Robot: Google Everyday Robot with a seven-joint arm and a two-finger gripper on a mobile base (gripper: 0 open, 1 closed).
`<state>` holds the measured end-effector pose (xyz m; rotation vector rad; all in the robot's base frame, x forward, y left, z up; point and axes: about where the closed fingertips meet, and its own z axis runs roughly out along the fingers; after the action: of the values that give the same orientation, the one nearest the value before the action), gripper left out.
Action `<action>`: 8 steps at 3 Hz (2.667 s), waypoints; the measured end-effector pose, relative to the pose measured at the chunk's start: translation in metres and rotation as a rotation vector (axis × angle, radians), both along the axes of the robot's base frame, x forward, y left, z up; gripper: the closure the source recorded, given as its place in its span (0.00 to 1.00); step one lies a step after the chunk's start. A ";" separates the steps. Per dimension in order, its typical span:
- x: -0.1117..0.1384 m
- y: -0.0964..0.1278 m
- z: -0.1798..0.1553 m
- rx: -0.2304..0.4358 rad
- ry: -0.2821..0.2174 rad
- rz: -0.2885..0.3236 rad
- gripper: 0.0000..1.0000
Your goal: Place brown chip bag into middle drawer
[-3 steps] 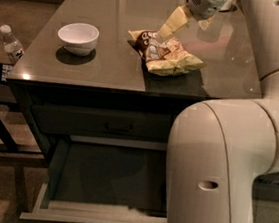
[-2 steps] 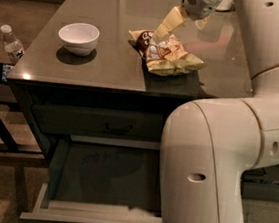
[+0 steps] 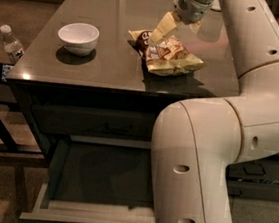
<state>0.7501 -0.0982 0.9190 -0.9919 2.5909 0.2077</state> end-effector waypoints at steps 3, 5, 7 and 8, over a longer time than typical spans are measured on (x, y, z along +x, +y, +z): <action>0.014 0.002 -0.051 -0.025 0.071 -0.007 0.00; 0.019 0.010 -0.088 -0.010 0.122 0.018 0.00; 0.028 0.014 -0.090 -0.001 0.096 0.013 0.42; 0.028 0.014 -0.090 -0.001 0.096 0.013 0.65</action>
Offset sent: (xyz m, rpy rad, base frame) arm 0.0162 -0.0178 -0.0300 -0.0687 0.1735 0.0062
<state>0.7780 -0.0841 0.8295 -1.0229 2.6718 0.2640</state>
